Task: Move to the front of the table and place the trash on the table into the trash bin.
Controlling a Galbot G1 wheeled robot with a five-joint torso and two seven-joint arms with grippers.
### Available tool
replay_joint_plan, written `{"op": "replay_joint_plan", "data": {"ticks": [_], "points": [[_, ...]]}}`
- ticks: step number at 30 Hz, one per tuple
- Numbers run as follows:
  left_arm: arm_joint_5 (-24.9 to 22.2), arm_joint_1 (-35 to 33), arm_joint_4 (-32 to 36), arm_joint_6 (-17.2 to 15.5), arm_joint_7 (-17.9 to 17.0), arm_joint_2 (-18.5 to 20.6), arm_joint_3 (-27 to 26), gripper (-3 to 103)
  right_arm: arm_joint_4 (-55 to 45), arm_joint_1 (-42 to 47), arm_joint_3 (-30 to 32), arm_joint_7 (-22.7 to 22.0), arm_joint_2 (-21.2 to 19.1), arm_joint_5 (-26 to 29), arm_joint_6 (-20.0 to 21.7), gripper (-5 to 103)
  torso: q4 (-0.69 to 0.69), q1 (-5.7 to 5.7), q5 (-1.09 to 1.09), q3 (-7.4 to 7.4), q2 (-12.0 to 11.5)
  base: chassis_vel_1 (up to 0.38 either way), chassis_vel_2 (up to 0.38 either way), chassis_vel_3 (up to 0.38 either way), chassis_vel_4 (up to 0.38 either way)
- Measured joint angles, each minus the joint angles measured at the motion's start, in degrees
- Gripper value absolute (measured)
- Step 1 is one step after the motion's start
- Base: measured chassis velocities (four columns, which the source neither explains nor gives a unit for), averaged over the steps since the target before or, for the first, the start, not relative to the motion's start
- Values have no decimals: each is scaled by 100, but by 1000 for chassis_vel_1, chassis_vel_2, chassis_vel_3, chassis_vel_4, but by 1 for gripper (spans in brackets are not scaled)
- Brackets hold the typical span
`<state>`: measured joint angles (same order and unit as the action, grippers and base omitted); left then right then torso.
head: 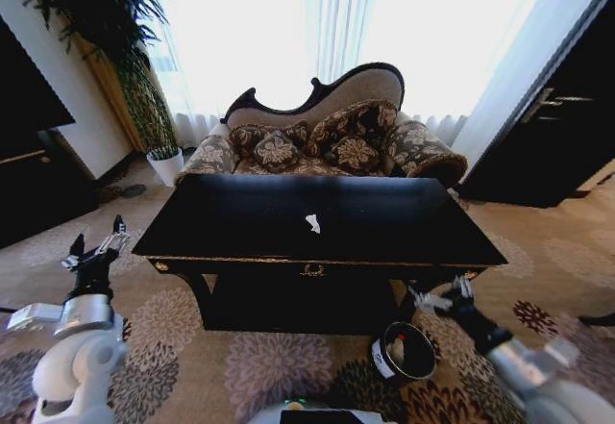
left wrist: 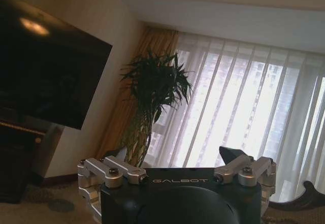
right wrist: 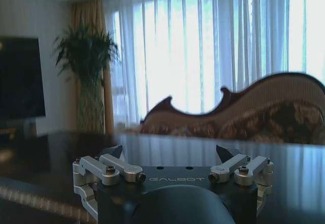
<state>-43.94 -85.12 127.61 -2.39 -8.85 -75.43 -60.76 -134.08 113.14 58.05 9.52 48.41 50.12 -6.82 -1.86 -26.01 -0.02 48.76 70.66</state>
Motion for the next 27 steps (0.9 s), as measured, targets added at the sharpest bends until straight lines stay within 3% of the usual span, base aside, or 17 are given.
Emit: {"op": "replay_joint_plan", "data": {"ticks": [2,3,4,8,9,11,14,20,27], "points": [[-36,-67,69,0,-2,46,-99,100,-296,-334,-235,-602,-147,104,419,100,0,0,1,0,0,0,0,0,0],[-36,-67,69,0,-2,46,-99,100,-296,-334,-235,-602,-147,104,419,100,0,0,1,0,0,0,0,0,0],[-68,-153,144,0,-9,89,-202,100,-453,-611,-413,-945,-254,101,732,100,0,0,0,0,0,0,0,0,0],[-105,-303,298,-2,-14,161,-379,100,-500,-1222,-687,-1333,-465,-213,1194,100,1,0,1,0,0,0,0,0,0],[-104,-306,318,-46,-33,244,-354,100,-532,-1562,-744,-1676,-577,-222,1483,100,3,0,1,0,0,0,0,0,0],[-89,-272,306,-77,-45,306,-276,100,-535,-1652,-744,-1789,-611,-200,1575,100,3,0,2,0,0,0,0,0,0],[16,-184,270,-188,-99,499,-30,100,-350,-2205,-836,-2145,-958,-141,1906,100,-7,0,-1,0,0,0,0,0,0],[55,-381,478,-224,-123,571,-141,100,38,-3073,-1592,-2208,-1599,184,2335,100,2,-1,1,0,0,0,0,0,0],[177,-597,658,-230,-123,441,-244,100,591,-4872,-3545,-2212,-2052,305,2427,100,1,0,0,0,0,0,0,0,0]]}}
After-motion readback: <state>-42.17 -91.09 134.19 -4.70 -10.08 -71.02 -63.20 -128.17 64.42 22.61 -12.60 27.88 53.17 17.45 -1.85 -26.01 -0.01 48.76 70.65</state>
